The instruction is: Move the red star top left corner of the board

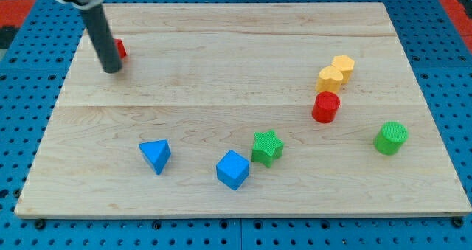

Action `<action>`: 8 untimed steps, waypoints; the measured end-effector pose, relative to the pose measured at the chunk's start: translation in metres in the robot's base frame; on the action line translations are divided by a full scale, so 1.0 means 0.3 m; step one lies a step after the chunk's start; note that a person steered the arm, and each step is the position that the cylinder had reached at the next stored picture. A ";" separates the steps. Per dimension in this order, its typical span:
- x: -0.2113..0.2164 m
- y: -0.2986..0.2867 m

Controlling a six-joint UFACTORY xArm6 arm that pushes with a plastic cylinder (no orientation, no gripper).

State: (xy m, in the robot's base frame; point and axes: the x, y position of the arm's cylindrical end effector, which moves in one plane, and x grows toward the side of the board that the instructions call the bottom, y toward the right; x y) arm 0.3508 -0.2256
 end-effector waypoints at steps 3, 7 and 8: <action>-0.197 0.174; -0.147 0.278; 0.066 0.678</action>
